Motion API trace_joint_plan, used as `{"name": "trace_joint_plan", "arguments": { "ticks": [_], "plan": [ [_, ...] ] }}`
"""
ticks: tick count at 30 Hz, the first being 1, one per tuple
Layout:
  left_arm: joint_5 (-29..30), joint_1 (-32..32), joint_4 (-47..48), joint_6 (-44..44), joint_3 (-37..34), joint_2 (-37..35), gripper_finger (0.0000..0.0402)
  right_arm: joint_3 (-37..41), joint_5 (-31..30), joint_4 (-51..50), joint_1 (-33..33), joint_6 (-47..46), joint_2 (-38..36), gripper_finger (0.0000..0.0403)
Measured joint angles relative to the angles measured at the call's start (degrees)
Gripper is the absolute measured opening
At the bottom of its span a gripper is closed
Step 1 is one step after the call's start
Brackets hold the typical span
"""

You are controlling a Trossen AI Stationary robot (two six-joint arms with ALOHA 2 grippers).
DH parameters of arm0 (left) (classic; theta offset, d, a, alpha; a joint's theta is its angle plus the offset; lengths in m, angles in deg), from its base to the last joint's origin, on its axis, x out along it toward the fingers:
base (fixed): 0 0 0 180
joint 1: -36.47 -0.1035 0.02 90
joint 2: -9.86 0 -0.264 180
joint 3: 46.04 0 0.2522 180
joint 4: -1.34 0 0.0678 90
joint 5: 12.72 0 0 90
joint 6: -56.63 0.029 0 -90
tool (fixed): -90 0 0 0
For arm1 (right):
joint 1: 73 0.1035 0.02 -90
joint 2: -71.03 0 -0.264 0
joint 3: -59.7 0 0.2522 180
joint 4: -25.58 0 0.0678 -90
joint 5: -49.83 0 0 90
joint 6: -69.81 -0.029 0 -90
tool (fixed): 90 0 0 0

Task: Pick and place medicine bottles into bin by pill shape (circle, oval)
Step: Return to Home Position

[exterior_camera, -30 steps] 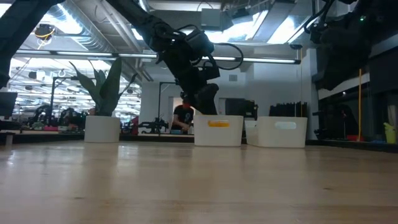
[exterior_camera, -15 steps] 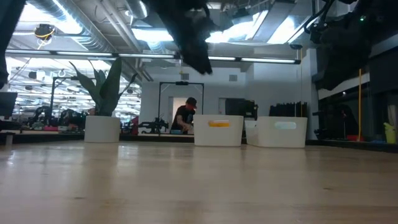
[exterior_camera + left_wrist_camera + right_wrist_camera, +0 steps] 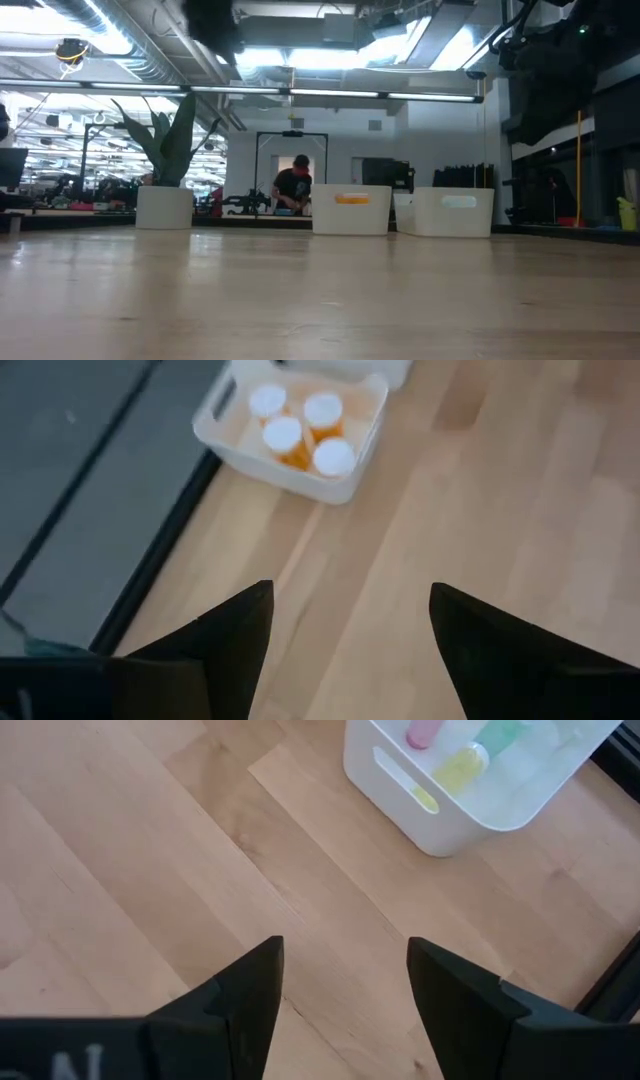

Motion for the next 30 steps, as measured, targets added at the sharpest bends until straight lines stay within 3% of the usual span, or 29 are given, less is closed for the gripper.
{"name": "trace_joint_plan", "arguments": {
  "ticks": [15, 23, 30],
  "plan": [
    [3.8, 2.6, -35.2, -3.2, -46.0, -41.1, 0.0260, 0.0, 0.1, 0.2, 0.0, 0.0, 0.0, 0.0216],
    [4.2, 2.6, -43.7, -3.0, -59.7, -57.8, 0.0260, 0.0, 0.0, 0.2, 0.0, 0.2, 0.0, 0.0216],
    [4.0, 2.6, -49.0, -2.9, -68.0, -66.1, 0.0260, 0.0, 0.0, 0.4, 0.0, 3.0, 0.0, 0.0216]
  ]
}}
